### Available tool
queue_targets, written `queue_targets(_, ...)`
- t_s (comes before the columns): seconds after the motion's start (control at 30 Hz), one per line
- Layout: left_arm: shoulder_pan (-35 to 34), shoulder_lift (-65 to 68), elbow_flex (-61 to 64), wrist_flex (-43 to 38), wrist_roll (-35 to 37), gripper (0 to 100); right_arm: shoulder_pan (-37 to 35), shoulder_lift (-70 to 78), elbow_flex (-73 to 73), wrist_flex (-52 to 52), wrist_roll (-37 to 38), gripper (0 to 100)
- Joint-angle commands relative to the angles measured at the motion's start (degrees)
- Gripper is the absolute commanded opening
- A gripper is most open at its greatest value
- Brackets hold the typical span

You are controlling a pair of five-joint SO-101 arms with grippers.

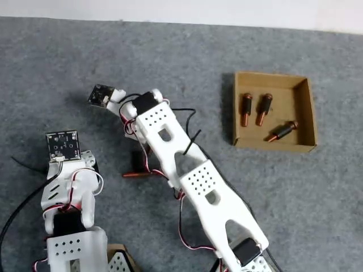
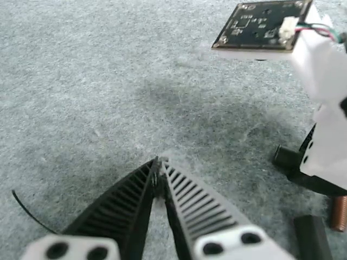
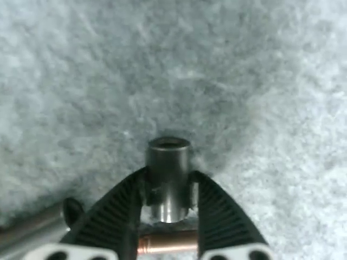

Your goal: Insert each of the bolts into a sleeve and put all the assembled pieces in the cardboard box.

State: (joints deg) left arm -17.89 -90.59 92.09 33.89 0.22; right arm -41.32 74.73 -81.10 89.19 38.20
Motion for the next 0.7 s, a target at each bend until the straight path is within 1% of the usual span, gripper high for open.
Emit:
queue_targets(0.0,1.0,-0.7,-0.3,-1.2,-0.3,1,0.2,0.4,-0.7,-0.1,0.3,0.5)
queue_targets(0.1,1.0,-0.7,-0.2,-1.2,-0.3,1,0.1,0.6,-7.4,0.4,-0.1,0.5)
queue_targets(0.27,1.0,-0.7,-0.1,-1.2,-0.3,1,0.1,-0.9,-23.0,3.0,-7.6,0.5)
queue_targets(0.4,1.0,-0.7,-0.1,-1.2,-0.3,1,1.1,-6.5,-20.4,6.7,-8.9,0.5)
queue_targets(0.57,0.8,-0.7,-0.1,-1.2,-0.3,1,4.2,-15.3,-20.4,9.4,-15.8,0.5)
queue_targets(0.67,0.8,-0.7,-0.1,-1.2,-0.3,1,5.2,-20.7,-20.4,11.8,-17.3,0.5)
